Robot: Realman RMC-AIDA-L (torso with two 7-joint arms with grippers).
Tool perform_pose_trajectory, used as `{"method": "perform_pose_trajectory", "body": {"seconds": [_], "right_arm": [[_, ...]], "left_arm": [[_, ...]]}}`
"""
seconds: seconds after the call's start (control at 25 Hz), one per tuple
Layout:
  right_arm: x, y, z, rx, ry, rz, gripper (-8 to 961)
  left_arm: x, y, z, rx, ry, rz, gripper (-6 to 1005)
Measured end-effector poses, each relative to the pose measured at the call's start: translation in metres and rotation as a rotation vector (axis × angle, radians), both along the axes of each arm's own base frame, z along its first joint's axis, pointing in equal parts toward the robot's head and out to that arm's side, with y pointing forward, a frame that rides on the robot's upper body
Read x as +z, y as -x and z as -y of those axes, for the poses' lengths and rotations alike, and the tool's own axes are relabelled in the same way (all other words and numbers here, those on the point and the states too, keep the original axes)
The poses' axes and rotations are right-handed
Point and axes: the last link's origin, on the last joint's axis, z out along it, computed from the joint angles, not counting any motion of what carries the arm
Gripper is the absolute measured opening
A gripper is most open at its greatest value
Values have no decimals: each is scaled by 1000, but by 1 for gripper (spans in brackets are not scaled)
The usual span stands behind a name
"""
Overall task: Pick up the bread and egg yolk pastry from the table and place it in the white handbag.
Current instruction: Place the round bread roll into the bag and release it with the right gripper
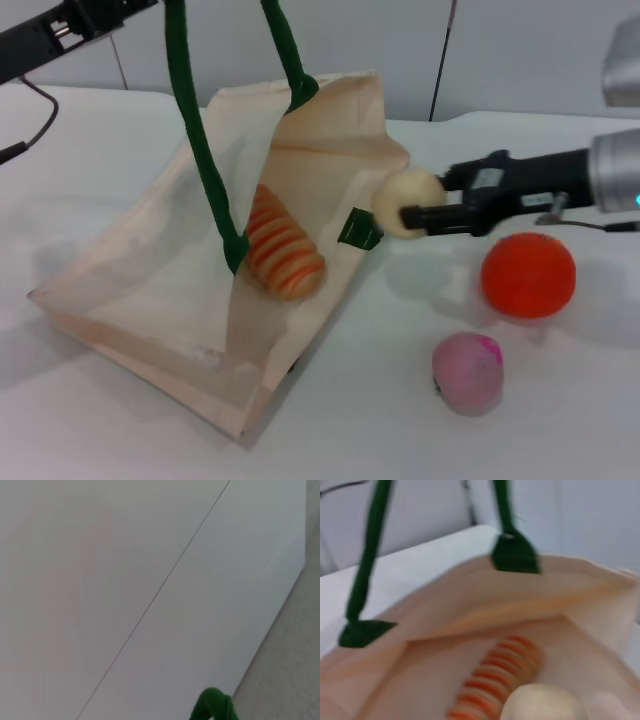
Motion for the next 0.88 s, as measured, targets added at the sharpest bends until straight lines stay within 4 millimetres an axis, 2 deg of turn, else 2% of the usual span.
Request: {"method": "perform_pose_trajectory", "body": {"seconds": [0.04,0.08,0.2,0.44,0.68,0.88], "right_arm": [[-11,16,-3,44,27,2,576],[-11,16,-3,44,27,2,575],[-30,40,-10,97,51,20,572],[-61,71,-19,147,40,82,570],[-83,90,-26,163,-9,136,568],[-94,100,-27,168,-40,144,568]], "left_arm": [[0,-1,0,-2,1,0,119],[-1,-1,-1,-4,2,-1,119],[-2,-5,-3,-14,7,0,119],[-8,-19,-9,-48,39,10,123],[-9,-26,-12,-69,45,14,128],[-10,-30,-13,-82,47,17,132]]}}
